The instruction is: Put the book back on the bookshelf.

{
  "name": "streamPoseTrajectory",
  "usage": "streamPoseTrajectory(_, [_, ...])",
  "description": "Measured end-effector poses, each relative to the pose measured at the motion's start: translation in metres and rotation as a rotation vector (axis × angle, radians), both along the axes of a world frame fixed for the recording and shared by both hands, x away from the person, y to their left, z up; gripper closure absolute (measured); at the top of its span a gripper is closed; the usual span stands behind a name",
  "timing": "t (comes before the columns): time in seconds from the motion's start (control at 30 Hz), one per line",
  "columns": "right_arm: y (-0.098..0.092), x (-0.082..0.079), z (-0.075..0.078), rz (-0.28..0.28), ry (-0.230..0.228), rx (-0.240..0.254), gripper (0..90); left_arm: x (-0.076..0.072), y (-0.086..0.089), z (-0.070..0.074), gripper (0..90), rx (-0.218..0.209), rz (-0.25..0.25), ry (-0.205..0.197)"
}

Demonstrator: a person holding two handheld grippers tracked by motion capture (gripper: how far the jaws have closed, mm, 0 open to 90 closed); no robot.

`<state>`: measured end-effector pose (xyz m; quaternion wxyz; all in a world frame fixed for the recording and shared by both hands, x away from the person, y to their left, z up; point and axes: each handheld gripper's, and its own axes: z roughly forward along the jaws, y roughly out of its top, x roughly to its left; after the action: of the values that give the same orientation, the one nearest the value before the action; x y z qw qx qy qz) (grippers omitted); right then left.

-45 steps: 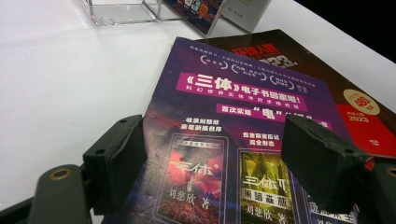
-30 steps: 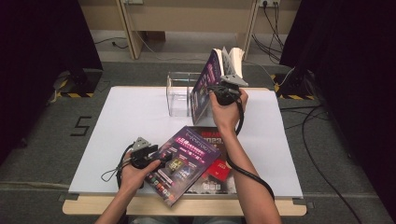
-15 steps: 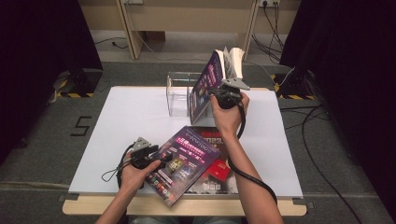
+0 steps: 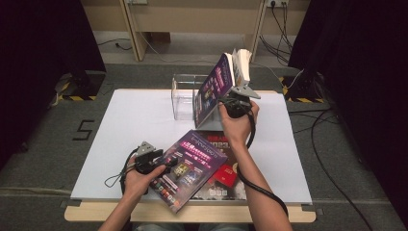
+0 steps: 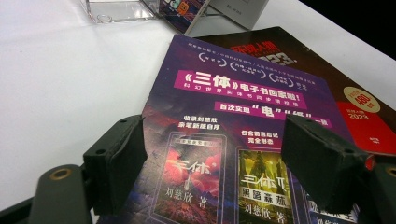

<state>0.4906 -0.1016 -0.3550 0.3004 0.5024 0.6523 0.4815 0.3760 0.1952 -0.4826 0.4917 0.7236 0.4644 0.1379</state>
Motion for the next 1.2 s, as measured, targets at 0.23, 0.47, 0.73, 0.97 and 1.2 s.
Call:
streamPoseTrajectory(0.23, [-0.002, -0.007, -0.004, 0.015, 0.007, -0.005, 58.0, 0.000, 0.000, 0.000, 21.2, 0.003, 0.003, 0.002])
streamPoseTrajectory(0.47, [-0.005, -0.013, -0.008, 0.026, 0.029, -0.001, 58.0, 0.000, 0.002, 0.000, 21.3, 0.019, 0.005, -0.001])
streamPoseTrajectory(0.73, [-0.009, -0.020, -0.016, 0.047, 0.072, -0.011, 58.0, 0.001, 0.004, 0.001, 21.6, 0.032, 0.014, 0.008])
streamPoseTrajectory(0.97, [-0.015, -0.029, -0.029, 0.066, 0.133, -0.019, 58.0, 0.001, 0.005, 0.000, 21.8, 0.044, 0.020, 0.018])
streamPoseTrajectory(1.2, [-0.019, -0.038, -0.046, 0.088, 0.206, -0.035, 58.0, 0.003, 0.007, -0.002, 21.8, 0.055, 0.021, 0.036])
